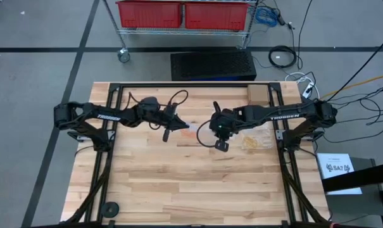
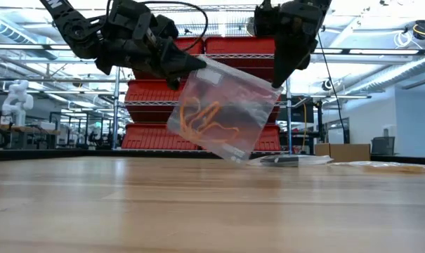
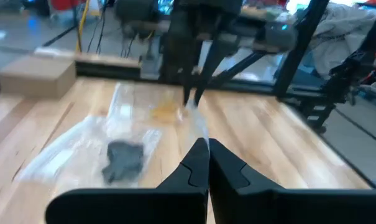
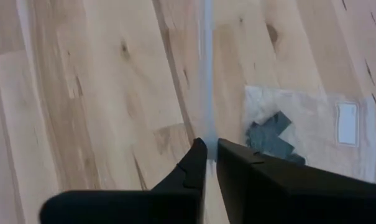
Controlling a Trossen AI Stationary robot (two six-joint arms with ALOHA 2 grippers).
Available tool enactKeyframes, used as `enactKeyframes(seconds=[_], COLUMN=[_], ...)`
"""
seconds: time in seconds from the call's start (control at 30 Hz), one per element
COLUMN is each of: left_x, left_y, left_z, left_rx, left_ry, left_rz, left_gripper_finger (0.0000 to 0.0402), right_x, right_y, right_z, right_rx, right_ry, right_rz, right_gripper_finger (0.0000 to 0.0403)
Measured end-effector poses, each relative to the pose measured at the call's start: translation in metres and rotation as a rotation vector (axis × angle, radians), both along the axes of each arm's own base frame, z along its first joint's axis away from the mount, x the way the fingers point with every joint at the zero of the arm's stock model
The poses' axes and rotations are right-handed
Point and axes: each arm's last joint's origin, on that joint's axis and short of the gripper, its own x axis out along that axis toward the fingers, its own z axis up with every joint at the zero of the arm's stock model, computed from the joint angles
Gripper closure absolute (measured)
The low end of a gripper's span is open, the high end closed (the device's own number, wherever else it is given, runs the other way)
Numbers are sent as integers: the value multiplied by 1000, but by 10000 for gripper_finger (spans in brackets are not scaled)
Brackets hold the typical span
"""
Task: Sort rubber bands
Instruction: Close the transparent zip bag containing the orange rubber bands
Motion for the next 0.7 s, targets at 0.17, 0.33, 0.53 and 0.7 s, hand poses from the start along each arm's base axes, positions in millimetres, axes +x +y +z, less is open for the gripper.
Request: enactKeyframes(seconds=[0.17,0.33,0.53,0.7], left_x=[-3,-9,-17,-24], left_y=[2,7,12,18], left_z=[-12,-30,-41,-44], left_rx=[16,128,204,191], left_ry=[128,335,492,560], left_rz=[75,303,454,477], left_gripper_finger=[401,399,364,309], right_x=[-5,-7,-6,-4], right_y=[0,-3,-8,-9], right_z=[-3,-4,-3,-2], right_rx=[-1,-94,-166,-187], right_ry=[53,79,70,53], right_rz=[-7,-38,-63,-51], right_gripper_finger=[352,293,242,246])
